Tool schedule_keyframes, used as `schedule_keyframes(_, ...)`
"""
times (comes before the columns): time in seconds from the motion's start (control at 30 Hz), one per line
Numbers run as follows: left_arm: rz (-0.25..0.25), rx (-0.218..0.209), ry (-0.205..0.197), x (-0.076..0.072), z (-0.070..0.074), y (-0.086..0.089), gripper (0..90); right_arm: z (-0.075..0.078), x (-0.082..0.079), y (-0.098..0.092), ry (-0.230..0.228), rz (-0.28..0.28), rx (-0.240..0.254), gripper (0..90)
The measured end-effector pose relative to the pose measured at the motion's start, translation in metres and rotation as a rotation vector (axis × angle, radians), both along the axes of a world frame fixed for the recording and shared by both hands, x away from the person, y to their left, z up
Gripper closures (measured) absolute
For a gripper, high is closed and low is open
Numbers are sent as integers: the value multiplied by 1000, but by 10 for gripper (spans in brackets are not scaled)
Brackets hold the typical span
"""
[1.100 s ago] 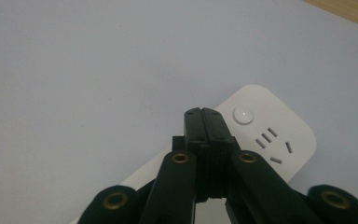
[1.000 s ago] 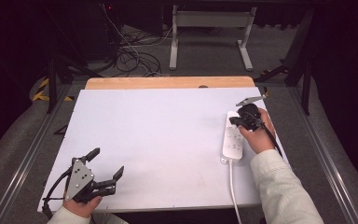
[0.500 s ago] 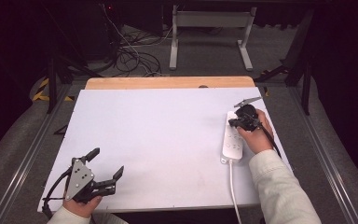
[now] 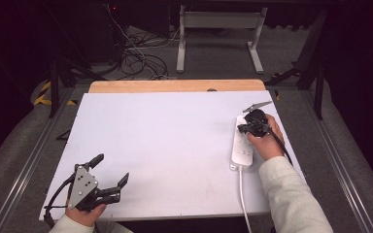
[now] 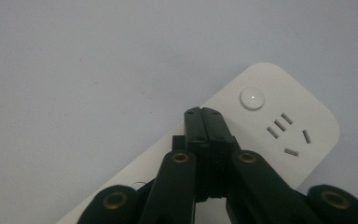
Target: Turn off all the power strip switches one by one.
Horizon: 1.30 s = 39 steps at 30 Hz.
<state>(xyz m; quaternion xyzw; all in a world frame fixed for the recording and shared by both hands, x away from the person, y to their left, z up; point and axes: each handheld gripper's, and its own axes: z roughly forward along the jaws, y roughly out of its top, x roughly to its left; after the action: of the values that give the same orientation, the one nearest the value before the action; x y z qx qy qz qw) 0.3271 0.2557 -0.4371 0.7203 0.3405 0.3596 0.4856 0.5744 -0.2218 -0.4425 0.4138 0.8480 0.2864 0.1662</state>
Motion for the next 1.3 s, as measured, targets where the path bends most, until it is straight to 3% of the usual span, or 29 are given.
schedule_keyframes(0.67, -5, -2, -3, -1, 0, 0, 90, -1, 1, 0, 30, -21, 11, 900)
schedule_keyframes(0.83, -6, 2, -4, -1, 0, 0, 91, 0, 1, 2, 24, -11, -16, 900)
schedule_keyframes(1.3, -5, -5, -6, -2, 1, 1, 91, -1, 1, 4, 26, -30, -18, 900)
